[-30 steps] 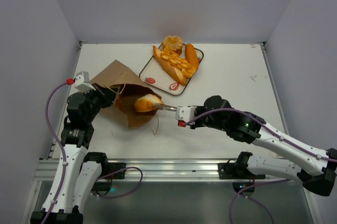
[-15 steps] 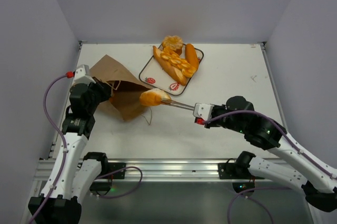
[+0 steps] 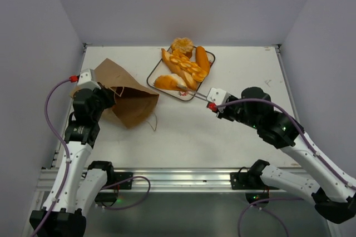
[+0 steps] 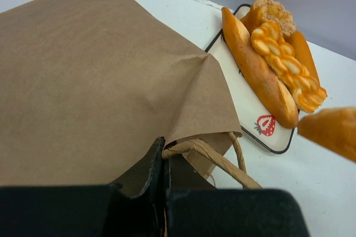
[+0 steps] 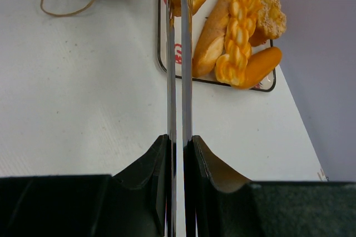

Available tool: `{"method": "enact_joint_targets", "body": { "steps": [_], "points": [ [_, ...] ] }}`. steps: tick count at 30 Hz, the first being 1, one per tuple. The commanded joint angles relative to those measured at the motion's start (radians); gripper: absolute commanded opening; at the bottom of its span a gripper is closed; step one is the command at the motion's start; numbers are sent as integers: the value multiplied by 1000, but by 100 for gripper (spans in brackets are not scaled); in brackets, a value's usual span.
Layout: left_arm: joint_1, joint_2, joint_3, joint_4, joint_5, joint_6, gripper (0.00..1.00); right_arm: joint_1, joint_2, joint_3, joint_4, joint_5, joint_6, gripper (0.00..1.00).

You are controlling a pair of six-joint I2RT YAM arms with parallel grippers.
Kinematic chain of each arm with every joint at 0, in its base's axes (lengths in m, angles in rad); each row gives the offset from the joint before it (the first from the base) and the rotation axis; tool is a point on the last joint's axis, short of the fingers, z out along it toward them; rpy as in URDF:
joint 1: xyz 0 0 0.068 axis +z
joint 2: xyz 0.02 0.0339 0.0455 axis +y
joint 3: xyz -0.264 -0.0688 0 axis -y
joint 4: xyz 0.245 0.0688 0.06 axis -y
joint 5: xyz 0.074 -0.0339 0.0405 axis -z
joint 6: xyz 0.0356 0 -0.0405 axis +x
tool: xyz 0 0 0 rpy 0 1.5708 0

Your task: Take the fake bread out of the paper bag

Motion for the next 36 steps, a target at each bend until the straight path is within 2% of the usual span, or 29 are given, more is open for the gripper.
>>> {"method": "enact_joint_targets", "body": {
  "steps": [1, 6, 9, 13, 16, 26, 36],
  "points": [
    [3, -36, 8, -16, 10, 38, 0, -31, 79, 80, 66, 23, 60, 0],
    [3, -108, -10, -1, 121, 53, 0, -42, 281, 107, 121, 17, 134, 0],
    [3, -166, -23, 5, 170, 68, 0, -59, 392, 181, 127, -6, 197, 0],
    [3, -188, -16, -25, 194, 85, 0, -100, 580, 291, 150, -37, 275, 0],
    [3, -214, -32, -36, 188, 90, 0, -125, 659, 334, 170, -51, 306, 0],
    [1, -246, -65, -62, 173, 104, 0, -192, 812, 405, 198, -146, 396, 0],
    [1, -251, -55, -56, 191, 94, 0, -286, 711, 381, 214, -312, 458, 0]
  ]
}}
